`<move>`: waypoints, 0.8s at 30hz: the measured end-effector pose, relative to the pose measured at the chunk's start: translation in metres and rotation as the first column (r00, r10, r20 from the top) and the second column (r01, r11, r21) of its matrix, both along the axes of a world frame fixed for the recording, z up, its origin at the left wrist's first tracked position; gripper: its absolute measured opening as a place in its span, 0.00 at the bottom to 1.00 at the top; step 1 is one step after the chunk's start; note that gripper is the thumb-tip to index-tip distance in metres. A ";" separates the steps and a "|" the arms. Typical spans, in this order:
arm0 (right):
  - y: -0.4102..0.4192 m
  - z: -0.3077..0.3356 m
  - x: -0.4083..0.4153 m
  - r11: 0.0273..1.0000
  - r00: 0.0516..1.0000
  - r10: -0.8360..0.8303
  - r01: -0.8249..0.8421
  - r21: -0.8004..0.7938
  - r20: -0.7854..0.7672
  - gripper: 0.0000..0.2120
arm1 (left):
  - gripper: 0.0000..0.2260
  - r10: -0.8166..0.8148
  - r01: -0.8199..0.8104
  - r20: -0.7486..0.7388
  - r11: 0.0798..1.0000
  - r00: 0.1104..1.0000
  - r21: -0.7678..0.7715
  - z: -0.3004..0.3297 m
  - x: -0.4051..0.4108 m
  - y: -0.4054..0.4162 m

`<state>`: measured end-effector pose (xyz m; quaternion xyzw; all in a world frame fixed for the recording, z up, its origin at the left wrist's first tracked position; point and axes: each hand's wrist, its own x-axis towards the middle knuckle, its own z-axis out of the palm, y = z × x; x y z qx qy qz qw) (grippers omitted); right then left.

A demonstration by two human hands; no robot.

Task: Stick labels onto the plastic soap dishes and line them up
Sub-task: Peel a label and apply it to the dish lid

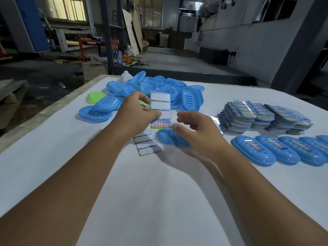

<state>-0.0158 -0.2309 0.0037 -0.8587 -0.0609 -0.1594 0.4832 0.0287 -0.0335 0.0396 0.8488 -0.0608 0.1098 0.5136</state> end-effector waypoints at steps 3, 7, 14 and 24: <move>0.002 0.005 -0.001 0.974 0.997 0.077 -0.073 0.214 -0.011 0.15 | 0.18 -0.099 0.097 -0.027 0.993 0.995 -0.065 -0.003 -0.005 -0.007; -0.001 0.006 0.003 0.974 1.000 -0.002 0.008 0.226 -0.025 0.14 | 0.17 -0.125 0.122 -0.062 0.992 0.990 -0.042 -0.005 -0.005 -0.011; -0.005 0.006 0.007 0.957 0.998 -0.046 0.053 0.285 -0.032 0.12 | 0.20 -0.147 0.149 -0.076 0.989 0.986 0.023 -0.004 -0.006 -0.010; -0.005 0.005 0.008 0.956 0.998 -0.051 0.060 0.289 -0.037 0.10 | 0.19 -0.177 0.178 -0.063 0.984 0.982 0.010 -0.004 -0.008 -0.011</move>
